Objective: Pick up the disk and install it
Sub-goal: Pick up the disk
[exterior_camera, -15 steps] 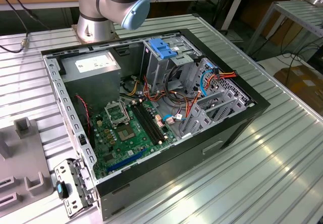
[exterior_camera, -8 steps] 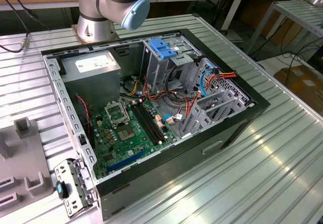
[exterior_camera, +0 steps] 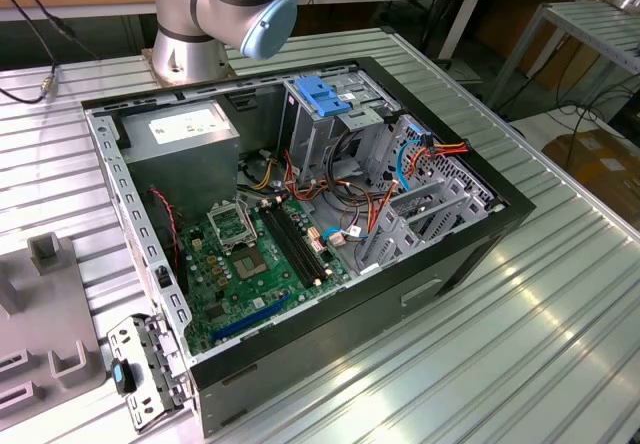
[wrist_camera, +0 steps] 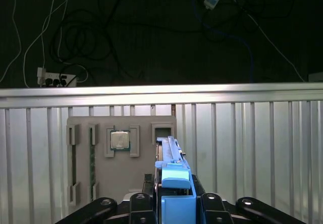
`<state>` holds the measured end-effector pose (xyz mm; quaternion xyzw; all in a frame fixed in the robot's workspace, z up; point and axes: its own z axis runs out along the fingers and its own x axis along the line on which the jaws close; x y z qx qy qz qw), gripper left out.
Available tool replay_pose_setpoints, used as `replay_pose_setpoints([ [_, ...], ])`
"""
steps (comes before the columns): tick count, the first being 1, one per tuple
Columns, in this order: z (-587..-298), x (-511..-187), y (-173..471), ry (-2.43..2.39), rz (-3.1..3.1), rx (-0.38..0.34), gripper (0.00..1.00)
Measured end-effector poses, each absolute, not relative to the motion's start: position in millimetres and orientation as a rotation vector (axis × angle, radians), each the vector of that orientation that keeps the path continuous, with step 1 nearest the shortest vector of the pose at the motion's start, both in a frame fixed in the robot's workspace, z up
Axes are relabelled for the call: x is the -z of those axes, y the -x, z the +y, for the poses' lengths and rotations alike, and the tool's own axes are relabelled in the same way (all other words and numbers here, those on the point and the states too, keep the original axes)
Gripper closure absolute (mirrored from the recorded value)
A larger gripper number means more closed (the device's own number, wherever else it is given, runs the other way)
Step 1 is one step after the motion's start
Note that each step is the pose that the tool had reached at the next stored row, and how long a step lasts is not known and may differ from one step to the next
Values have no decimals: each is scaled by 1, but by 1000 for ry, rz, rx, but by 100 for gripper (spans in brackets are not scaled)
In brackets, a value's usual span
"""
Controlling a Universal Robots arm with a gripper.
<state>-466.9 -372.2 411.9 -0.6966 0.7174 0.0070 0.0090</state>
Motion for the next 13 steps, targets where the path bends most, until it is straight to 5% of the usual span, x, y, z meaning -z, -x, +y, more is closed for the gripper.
replay_pose_setpoints([
  [13,-372,-416,467,2176,2241,-22,63],
])
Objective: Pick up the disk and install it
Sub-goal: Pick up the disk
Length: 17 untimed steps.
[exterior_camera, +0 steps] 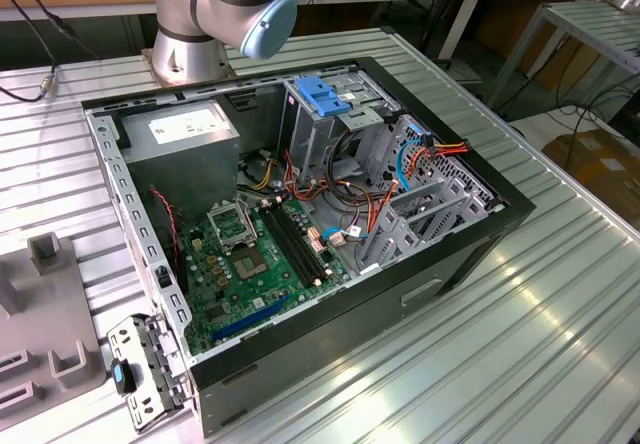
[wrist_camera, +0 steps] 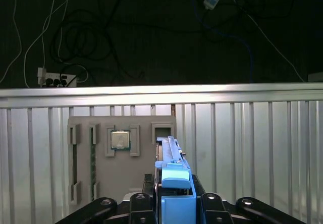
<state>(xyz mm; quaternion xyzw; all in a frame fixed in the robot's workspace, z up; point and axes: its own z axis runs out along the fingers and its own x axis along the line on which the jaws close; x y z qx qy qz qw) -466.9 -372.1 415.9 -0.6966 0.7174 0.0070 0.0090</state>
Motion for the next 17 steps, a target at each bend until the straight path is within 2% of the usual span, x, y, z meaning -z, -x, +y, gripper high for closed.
replay_pose_setpoints([
  [17,-372,-420,467,2176,2241,-22,63],
])
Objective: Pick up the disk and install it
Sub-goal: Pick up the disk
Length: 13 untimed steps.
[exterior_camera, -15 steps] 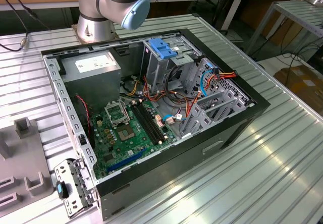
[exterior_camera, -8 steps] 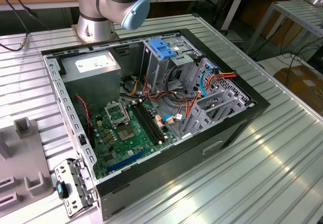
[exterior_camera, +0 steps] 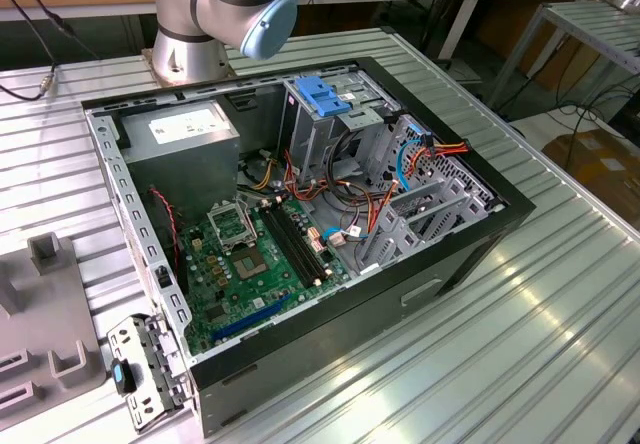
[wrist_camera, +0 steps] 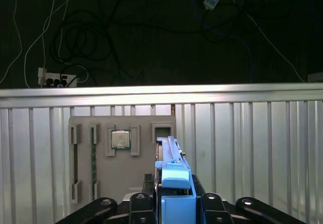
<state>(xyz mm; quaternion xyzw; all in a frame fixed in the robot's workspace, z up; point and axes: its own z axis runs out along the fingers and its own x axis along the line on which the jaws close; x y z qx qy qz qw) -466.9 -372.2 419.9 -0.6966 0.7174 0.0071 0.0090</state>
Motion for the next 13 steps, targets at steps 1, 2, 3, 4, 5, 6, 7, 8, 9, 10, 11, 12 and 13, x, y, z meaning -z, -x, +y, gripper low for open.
replay_pose_setpoints([
  [1,-372,-420,467,2176,2241,-22,63],
  [2,-372,-420,467,2176,2241,-22,63],
  [3,-372,-421,467,2176,2241,-22,63],
  [4,-372,-421,467,2176,2241,-22,63],
  [5,-372,-421,467,2176,2241,-22,63],
  [6,-372,-422,467,2176,2241,-22,63],
  [7,-372,-422,467,2176,2241,-22,63],
  [8,-372,-423,467,2176,2241,-22,63],
  [9,-372,-423,467,2176,2241,-22,63],
  [10,-372,-424,467,2176,2241,-22,63],
  [11,-372,-424,467,2176,2241,-22,63],
  [12,-372,-424,467,2176,2241,-22,63],
  [13,-372,-425,467,2176,2241,-22,63],
])
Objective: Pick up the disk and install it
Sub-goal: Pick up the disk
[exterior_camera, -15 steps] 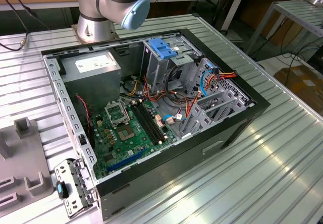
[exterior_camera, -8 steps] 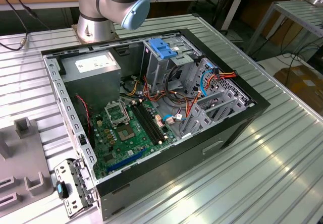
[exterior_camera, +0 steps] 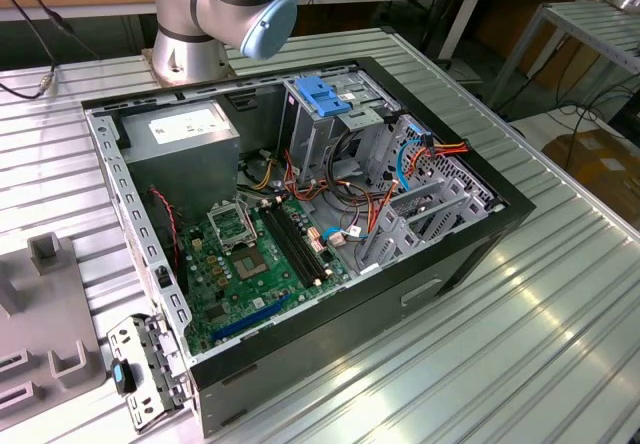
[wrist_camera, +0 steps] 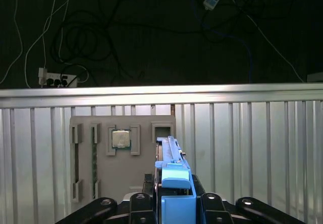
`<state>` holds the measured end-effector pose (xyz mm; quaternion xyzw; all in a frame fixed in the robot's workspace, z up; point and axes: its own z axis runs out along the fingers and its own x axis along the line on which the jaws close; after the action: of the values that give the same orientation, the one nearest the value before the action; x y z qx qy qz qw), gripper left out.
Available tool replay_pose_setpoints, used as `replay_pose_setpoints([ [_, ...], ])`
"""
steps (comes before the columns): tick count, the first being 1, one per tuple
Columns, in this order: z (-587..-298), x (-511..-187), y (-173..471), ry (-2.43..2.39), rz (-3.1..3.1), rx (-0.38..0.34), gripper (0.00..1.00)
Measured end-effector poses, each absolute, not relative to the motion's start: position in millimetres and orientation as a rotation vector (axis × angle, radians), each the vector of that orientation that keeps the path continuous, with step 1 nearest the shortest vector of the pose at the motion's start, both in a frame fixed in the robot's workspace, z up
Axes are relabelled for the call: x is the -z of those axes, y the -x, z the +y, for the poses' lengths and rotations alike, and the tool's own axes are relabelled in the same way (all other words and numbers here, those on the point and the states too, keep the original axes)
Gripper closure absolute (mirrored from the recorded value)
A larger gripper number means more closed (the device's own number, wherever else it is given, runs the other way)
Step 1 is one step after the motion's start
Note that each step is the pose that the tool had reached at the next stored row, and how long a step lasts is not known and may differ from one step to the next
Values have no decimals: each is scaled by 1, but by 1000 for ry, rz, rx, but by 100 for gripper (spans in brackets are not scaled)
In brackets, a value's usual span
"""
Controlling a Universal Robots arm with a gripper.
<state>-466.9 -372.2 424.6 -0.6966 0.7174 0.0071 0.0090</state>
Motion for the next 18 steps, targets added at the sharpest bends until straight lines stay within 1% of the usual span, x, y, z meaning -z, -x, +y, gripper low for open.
replay_pose_setpoints([
  [18,-372,-429,467,2176,2241,-22,63],
])
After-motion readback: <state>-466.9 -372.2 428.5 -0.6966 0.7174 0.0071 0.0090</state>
